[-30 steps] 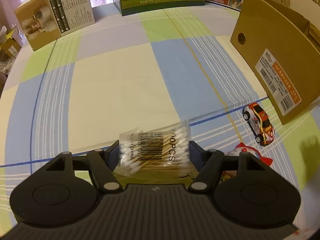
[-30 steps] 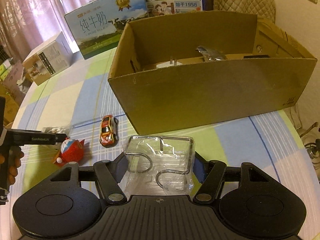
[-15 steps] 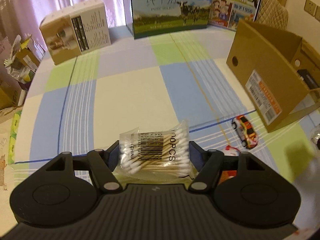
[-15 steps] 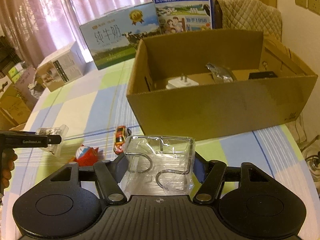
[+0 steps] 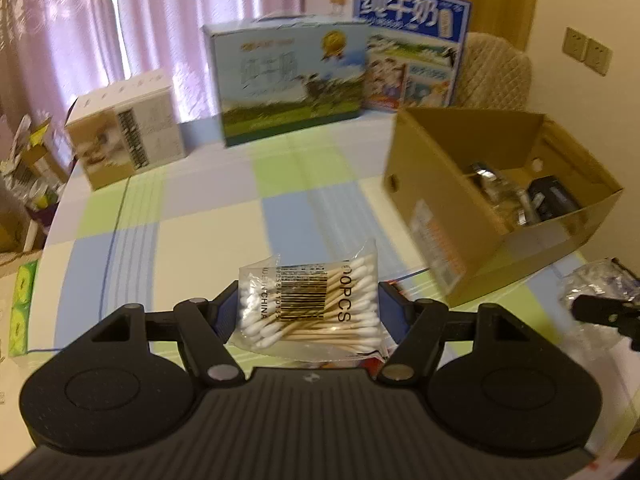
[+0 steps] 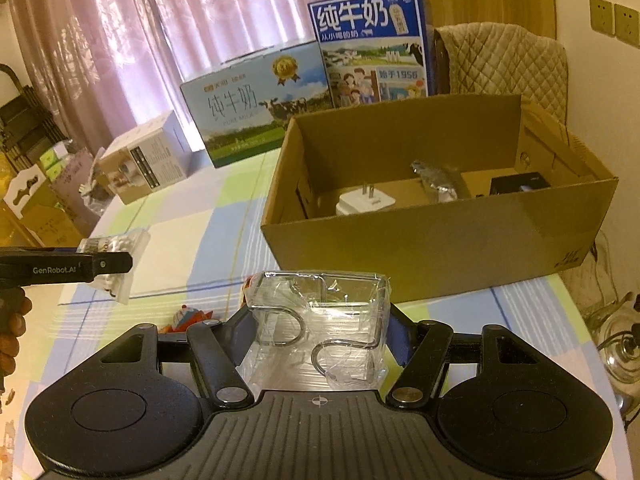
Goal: Organize objects
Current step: 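Carry the hook pack with the right tool toward the box while the left tool carries the swab bag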
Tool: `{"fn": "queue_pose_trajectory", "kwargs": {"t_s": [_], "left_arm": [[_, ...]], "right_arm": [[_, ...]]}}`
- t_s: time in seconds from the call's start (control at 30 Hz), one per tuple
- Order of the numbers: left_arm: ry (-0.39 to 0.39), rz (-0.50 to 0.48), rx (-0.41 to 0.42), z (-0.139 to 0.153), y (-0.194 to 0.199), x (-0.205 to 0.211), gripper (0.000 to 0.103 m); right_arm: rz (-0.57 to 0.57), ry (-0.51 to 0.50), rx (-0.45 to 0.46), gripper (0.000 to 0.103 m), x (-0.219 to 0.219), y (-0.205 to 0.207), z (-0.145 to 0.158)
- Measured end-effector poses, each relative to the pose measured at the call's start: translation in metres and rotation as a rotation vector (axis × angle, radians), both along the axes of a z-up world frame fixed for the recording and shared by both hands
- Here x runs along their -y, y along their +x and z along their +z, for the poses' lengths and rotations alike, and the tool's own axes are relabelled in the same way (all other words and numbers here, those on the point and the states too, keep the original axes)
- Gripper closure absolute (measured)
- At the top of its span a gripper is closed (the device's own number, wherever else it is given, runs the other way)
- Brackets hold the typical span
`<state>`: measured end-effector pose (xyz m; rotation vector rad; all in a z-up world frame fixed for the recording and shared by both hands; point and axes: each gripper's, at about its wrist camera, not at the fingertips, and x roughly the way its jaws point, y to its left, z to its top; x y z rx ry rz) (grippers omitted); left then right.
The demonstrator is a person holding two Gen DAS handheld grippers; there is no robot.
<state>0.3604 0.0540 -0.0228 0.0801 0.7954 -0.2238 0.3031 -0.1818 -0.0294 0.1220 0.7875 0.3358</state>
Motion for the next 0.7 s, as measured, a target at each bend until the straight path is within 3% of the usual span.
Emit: {"fn": "queue_pose_trajectory", "kwargs": {"t_s": [0.37, 0.7], "left_arm": [[-0.026, -0.094, 0.059, 0.028, -0.005, 0.079, 0.036], [-0.019, -0.146, 0.092, 0.041, 0.012, 0.149, 0.036]], "right_arm": [[-0.005, 0.021, 0.064, 0.040, 0.051, 0.007, 0.024], [0.005, 0.023, 0.131, 0.040, 0.097, 0.037, 0.045]]}}
